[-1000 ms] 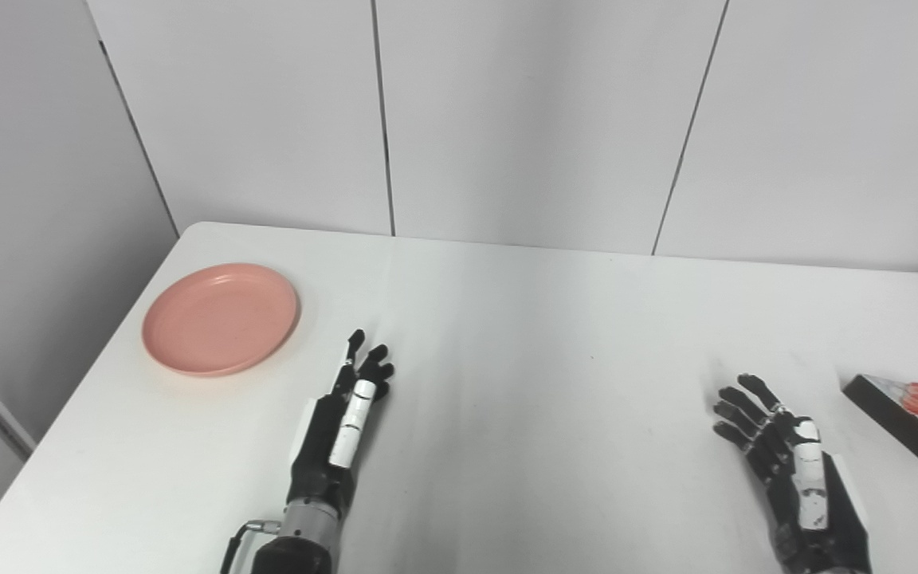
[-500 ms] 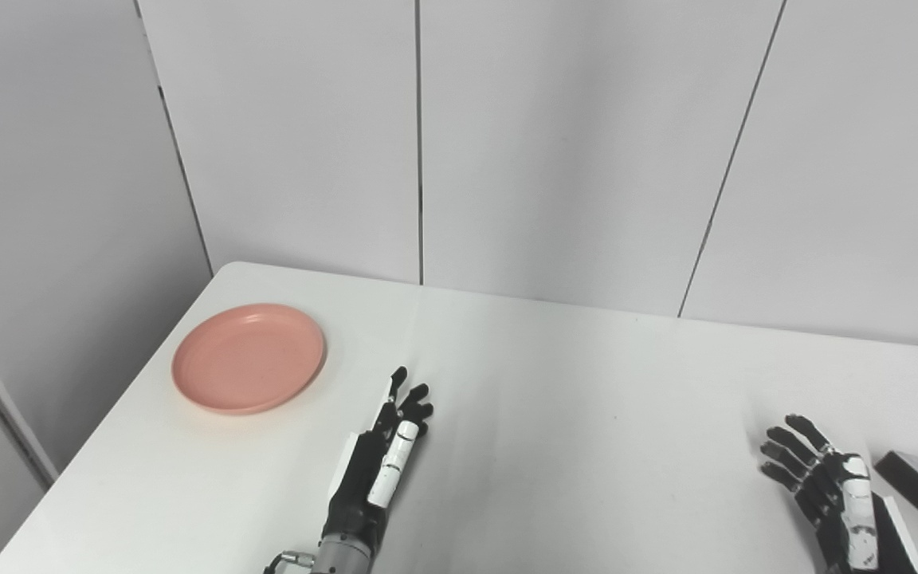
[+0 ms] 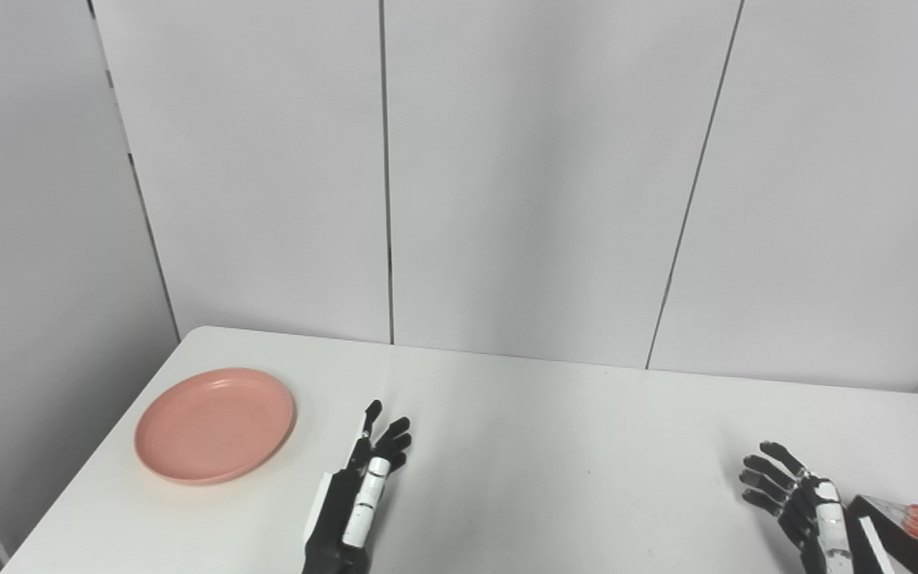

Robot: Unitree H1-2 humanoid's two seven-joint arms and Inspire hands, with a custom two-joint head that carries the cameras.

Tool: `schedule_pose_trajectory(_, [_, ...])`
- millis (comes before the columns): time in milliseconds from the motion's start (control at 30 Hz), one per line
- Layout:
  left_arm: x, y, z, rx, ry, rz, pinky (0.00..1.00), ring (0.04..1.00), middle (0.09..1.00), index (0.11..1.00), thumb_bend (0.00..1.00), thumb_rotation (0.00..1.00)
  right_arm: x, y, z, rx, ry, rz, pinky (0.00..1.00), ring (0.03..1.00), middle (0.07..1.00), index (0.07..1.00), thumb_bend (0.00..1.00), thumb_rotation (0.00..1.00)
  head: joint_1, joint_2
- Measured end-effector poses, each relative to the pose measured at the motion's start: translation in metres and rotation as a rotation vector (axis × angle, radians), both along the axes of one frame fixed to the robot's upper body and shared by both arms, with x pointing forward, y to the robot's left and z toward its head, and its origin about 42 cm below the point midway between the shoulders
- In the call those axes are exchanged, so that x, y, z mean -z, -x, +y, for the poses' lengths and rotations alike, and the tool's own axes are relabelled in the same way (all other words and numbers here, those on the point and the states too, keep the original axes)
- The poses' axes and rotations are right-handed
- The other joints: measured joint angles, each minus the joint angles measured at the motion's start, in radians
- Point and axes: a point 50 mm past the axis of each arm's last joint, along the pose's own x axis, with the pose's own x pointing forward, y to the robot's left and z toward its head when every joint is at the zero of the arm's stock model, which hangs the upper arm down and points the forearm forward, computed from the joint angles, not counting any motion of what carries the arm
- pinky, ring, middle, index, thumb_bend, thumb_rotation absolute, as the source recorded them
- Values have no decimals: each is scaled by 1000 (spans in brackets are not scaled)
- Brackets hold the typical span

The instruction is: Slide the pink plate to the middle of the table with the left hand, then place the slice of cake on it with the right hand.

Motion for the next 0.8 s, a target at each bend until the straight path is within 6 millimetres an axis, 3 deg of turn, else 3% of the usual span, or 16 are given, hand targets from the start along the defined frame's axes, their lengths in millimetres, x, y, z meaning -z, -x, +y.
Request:
schedule_pose_trajectory(167, [-32,-5,12,-28,28,-105,847,832,840,887,770,873,-1,1,-1,17,19,-14,748,768,770,798,935,1000,-22,22])
schedule_pose_trajectory(500, [-150,-70,64,-79,-117,-403,790,793,805,798,826,857,-7,5,5,35,47,-41,766,785,785,813,937,1000,-54,46])
schedule_pose_trajectory(633, [-165,-93,99,-136,-156,-386,793,789,799,793,868,853,-7,9,20,28,31,-47,765,787,788,815,919,1000,-58,48])
schedule_pose_trajectory(800, [-158,-109,136,-216,-168,-327,856,839,832,808,872,862,-5,10,30,14,17,-32,771,792,788,814,920,1000,-61,48])
